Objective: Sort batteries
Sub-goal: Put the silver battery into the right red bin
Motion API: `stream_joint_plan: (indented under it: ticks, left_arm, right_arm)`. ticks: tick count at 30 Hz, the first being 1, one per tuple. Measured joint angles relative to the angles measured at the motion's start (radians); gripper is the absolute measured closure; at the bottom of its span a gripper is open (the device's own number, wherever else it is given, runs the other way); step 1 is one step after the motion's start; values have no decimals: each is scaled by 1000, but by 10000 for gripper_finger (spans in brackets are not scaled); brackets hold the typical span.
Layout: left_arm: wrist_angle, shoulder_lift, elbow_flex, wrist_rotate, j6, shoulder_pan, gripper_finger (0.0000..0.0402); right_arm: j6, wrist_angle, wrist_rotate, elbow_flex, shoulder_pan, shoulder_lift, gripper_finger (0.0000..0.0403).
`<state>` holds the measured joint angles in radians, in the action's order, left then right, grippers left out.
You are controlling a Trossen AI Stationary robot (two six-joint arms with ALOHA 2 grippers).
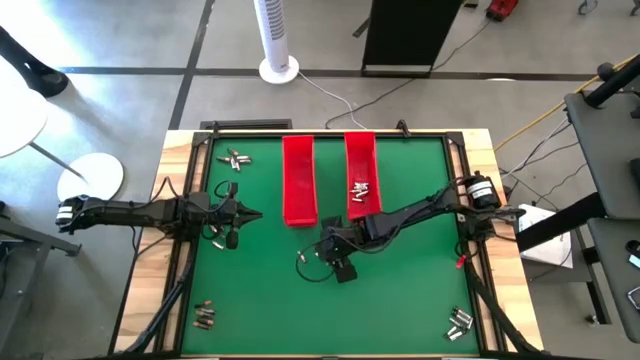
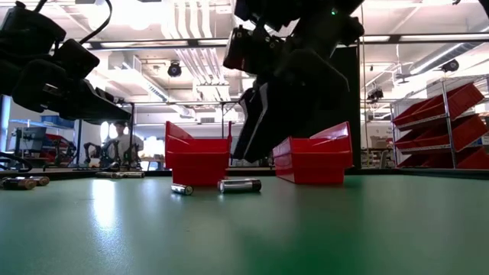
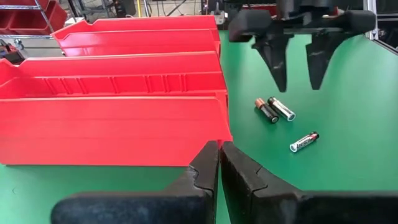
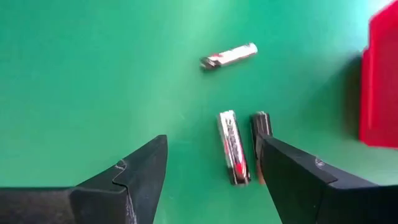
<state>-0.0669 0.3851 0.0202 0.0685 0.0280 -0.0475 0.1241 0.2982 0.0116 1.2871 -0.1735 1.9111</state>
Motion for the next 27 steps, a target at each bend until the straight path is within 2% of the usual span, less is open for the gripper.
stream_joint_plan:
  ticks: [10, 27]
  left_arm:
    - [0, 0, 0, 0, 0, 0, 402]
    - [0, 0, 0, 0, 0, 0, 402]
  right_arm:
    - [-4, -3, -2, -8, -8, 45, 183]
    - [-43, -36, 22, -67, -24, 45, 184]
